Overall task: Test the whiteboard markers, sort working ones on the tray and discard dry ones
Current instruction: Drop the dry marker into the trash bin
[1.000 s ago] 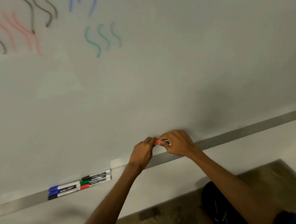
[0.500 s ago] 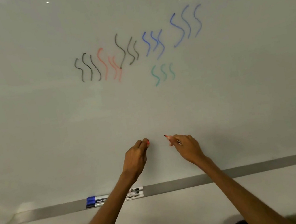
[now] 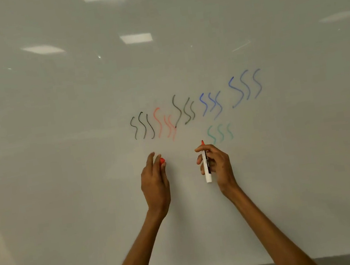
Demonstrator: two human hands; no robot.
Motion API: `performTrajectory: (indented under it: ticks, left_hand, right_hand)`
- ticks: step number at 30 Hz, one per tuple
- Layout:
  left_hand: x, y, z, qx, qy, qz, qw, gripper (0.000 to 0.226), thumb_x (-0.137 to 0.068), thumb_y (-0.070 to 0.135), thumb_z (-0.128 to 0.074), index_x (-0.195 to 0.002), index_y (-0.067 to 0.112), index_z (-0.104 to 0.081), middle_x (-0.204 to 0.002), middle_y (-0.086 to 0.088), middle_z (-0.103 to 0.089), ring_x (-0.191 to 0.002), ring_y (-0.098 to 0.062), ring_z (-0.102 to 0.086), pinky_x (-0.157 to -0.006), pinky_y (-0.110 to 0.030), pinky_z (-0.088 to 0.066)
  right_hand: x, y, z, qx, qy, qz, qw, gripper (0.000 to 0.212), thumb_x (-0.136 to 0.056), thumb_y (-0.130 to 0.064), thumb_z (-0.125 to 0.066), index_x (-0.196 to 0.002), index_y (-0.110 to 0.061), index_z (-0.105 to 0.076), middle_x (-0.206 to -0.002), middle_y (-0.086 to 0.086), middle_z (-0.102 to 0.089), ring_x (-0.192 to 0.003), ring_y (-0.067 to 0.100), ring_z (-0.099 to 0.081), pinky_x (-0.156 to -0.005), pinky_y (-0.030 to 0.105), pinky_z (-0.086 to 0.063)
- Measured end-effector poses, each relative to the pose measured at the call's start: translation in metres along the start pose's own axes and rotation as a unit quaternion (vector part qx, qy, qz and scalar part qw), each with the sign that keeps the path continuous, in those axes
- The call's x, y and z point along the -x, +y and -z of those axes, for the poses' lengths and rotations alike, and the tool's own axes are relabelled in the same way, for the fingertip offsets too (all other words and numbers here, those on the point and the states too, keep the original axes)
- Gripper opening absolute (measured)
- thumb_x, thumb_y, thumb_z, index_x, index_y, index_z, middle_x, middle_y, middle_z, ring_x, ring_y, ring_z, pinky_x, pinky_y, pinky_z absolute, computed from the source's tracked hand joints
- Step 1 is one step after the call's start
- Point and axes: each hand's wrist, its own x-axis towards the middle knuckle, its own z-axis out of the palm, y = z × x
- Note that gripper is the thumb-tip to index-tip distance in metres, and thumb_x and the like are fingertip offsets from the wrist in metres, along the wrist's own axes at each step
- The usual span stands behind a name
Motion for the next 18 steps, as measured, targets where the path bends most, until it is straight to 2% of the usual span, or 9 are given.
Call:
performTrajectory:
  ticks: [3, 6, 7, 9, 11, 12, 15, 18]
  left_hand:
    - [-0.015, -0.013, 0.0, -0.008, 0.011, -0.027, 1.0, 0.04, -0.101, 0.028, -0.041, -0.133, 0.007, -0.053, -0.141, -0.012, -0.05, -0.126, -0.026, -0.052, -0.101, -0.039, -0.048]
    - [-0.026, -0.017, -0.004, -0.007, 0.019, -0.055, 0.998, 0.038, -0.099, 0.02, -0.048, -0.133, 0.004, -0.053, -0.138, -0.016, -0.052, -0.128, -0.027, -0.049, -0.103, -0.04, -0.045]
    - [-0.028, -0.017, -0.007, -0.01, 0.02, -0.064, 0.998, 0.038, -0.097, 0.014, -0.053, -0.134, 0.003, -0.052, -0.138, -0.017, -0.052, -0.129, -0.027, -0.048, -0.104, -0.04, -0.045]
    - [-0.031, -0.016, -0.013, -0.02, 0.016, -0.085, 0.996, 0.045, -0.091, 0.002, -0.06, -0.135, 0.002, -0.051, -0.139, -0.017, -0.05, -0.13, -0.028, -0.046, -0.105, -0.043, -0.044]
    - [-0.033, -0.017, -0.018, -0.026, 0.014, -0.1, 0.995, 0.049, -0.087, -0.003, -0.063, -0.135, 0.001, -0.05, -0.139, -0.017, -0.05, -0.131, -0.027, -0.043, -0.103, -0.044, -0.045]
    - [-0.033, -0.017, -0.021, -0.028, 0.014, -0.102, 0.994, 0.05, -0.086, -0.004, -0.064, -0.134, 0.001, -0.051, -0.139, -0.017, -0.05, -0.13, -0.026, -0.043, -0.102, -0.045, -0.047]
    - [-0.034, -0.019, -0.026, -0.042, 0.007, -0.105, 0.994, 0.052, -0.084, -0.002, -0.067, -0.134, 0.002, -0.052, -0.138, -0.016, -0.051, -0.129, -0.027, -0.045, -0.093, -0.043, -0.053]
    - [-0.034, -0.023, -0.032, -0.059, -0.009, -0.118, 0.991, 0.056, -0.082, -0.004, -0.07, -0.134, 0.001, -0.051, -0.139, -0.016, -0.05, -0.13, -0.028, -0.046, -0.087, -0.042, -0.057]
  right_hand:
    - [-0.01, -0.011, -0.009, 0.006, -0.022, 0.024, 0.999, 0.032, -0.075, -0.01, -0.046, -0.102, -0.008, -0.063, -0.075, 0.01, -0.069, -0.062, 0.023, -0.058, -0.05, 0.028, -0.038]
    - [-0.017, -0.009, -0.021, 0.058, -0.057, 0.048, 0.995, 0.029, -0.078, 0.003, -0.06, -0.102, -0.013, -0.058, -0.081, 0.006, -0.074, -0.062, 0.022, -0.062, -0.051, 0.024, -0.041]
    - [-0.02, -0.006, -0.025, 0.064, -0.061, 0.052, 0.995, 0.028, -0.079, 0.001, -0.068, -0.1, -0.014, -0.057, -0.081, 0.006, -0.074, -0.064, 0.019, -0.064, -0.053, 0.022, -0.044]
    - [-0.022, -0.005, -0.034, 0.066, -0.051, 0.064, 0.995, 0.028, -0.079, -0.018, -0.078, -0.098, -0.015, -0.057, -0.08, 0.006, -0.072, -0.067, 0.017, -0.066, -0.056, 0.02, -0.048]
    - [-0.024, -0.004, -0.04, 0.083, -0.027, 0.081, 0.993, 0.032, -0.082, -0.041, -0.071, -0.097, -0.017, -0.056, -0.085, 0.009, -0.069, -0.068, 0.018, -0.064, -0.053, 0.016, -0.045]
    - [-0.027, -0.003, -0.042, 0.093, -0.016, 0.088, 0.992, 0.031, -0.084, -0.045, -0.064, -0.097, -0.018, -0.056, -0.086, 0.009, -0.068, -0.068, 0.017, -0.061, -0.052, 0.014, -0.043]
    - [-0.039, 0.006, -0.043, 0.108, 0.02, 0.09, 0.99, 0.014, -0.093, -0.036, -0.05, -0.095, -0.023, -0.057, -0.082, 0.001, -0.065, -0.066, 0.015, -0.055, -0.052, 0.017, -0.04]
    - [-0.048, 0.017, -0.041, 0.142, 0.035, 0.104, 0.984, 0.01, -0.094, -0.023, -0.046, -0.091, -0.023, -0.055, -0.078, 0.001, -0.061, -0.063, 0.016, -0.053, -0.058, 0.028, -0.044]
